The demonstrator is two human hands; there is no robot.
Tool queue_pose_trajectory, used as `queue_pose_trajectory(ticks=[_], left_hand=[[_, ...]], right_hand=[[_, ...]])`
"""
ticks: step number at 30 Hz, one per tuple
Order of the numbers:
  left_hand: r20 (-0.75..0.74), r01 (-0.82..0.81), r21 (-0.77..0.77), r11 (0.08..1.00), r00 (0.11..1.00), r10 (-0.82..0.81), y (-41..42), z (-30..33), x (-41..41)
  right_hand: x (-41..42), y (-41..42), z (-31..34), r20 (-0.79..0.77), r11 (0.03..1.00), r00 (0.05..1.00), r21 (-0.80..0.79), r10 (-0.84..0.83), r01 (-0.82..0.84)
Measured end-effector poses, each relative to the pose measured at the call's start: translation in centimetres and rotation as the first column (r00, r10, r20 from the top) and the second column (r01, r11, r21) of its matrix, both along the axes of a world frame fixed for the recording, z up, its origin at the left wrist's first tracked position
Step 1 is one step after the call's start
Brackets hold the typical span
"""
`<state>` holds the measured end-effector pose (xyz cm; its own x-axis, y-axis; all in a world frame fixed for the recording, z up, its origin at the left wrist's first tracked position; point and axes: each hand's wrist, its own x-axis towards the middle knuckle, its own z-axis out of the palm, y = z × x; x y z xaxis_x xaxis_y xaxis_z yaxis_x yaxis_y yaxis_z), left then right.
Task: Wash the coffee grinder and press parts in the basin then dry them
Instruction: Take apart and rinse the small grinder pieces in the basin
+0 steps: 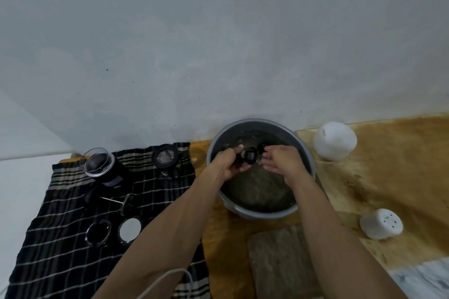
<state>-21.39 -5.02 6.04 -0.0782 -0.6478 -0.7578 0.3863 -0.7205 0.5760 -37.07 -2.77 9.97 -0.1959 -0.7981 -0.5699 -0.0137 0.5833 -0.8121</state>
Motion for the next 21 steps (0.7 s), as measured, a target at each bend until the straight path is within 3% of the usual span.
queue_pose_trajectory(ticks=[4, 11, 21], left_hand=[[0.159, 0.112, -0.18, 0.977, 0.984, -0.083, -0.3, 0.3, 0.5], [0.425, 0.295, -0.362, 0.884, 0.896, -0.125, -1.2, 0.9, 1.5], [0.404, 0.262, -0.457, 0.85, 0.912, -0.064, -1.5, 3.1, 1.6]], right_hand=[[-0.2, 0.1, -1.0, 0.064, 0.987, 0.986, 0.058, -0.151, 0.148], [0.2, 1.0, -1.3, -0.108, 0.992, 0.987, 0.048, 0.12, -0.115], [1.1, 0.6, -0.2, -0.01, 0.976, 0.978, -0.063, 0.21, -0.21]])
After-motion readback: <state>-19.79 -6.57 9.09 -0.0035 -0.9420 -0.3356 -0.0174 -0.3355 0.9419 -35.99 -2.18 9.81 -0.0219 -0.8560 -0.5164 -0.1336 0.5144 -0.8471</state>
